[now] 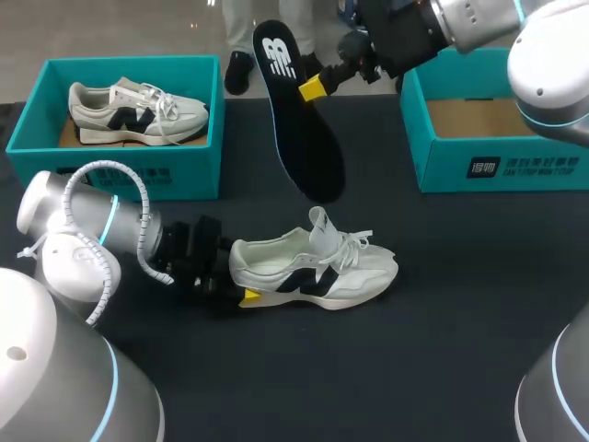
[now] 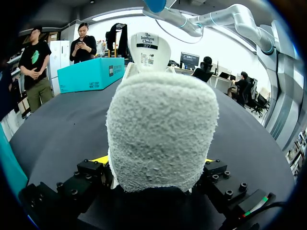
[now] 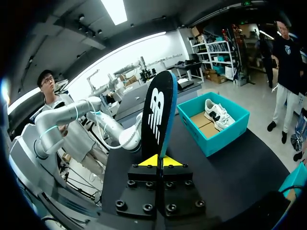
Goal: Take the shoe out of the shoebox, open the shoe tongue, remove and reinsert the insole, then place the shoe into the shoebox
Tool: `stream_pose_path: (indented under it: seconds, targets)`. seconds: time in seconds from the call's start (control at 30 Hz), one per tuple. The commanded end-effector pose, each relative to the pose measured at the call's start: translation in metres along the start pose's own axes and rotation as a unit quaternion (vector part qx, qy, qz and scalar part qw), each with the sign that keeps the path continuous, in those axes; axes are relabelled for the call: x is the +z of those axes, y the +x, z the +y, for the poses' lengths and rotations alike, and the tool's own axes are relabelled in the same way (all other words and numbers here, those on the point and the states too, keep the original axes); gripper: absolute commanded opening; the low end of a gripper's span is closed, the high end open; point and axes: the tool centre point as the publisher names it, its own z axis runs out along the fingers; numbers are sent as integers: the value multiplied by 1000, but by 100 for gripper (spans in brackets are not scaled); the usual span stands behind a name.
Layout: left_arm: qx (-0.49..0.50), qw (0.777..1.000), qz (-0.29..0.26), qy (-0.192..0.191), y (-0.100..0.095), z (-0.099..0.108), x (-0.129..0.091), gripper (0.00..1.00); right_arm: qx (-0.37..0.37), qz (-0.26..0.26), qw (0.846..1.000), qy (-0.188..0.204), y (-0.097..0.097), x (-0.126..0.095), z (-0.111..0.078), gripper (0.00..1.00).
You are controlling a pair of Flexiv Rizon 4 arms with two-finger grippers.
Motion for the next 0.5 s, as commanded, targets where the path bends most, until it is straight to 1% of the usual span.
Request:
stream_pose_path:
  seconds: [0.03,0.3,0.33,0.4,0.5]
  targets:
    - [0,1000,-1,-2,-1,5,8,0,0,-1,1000,0,0,1,0,0]
    - [0,1000,-1,-2,-1,5,8,0,0,-1,1000,0,0,1,0,0]
    - [0,1000,-1,-2,-1,5,8,0,11,-2,1000,2,3,-1,-2,0]
    - [0,1000,-1,-2,-1,5,8,0,31,0,999,-16,11,-6,-4,0]
    - [0,1000,-1,-2,-1,5,8,0,50,-3,998,-27,23,-13,-7,0]
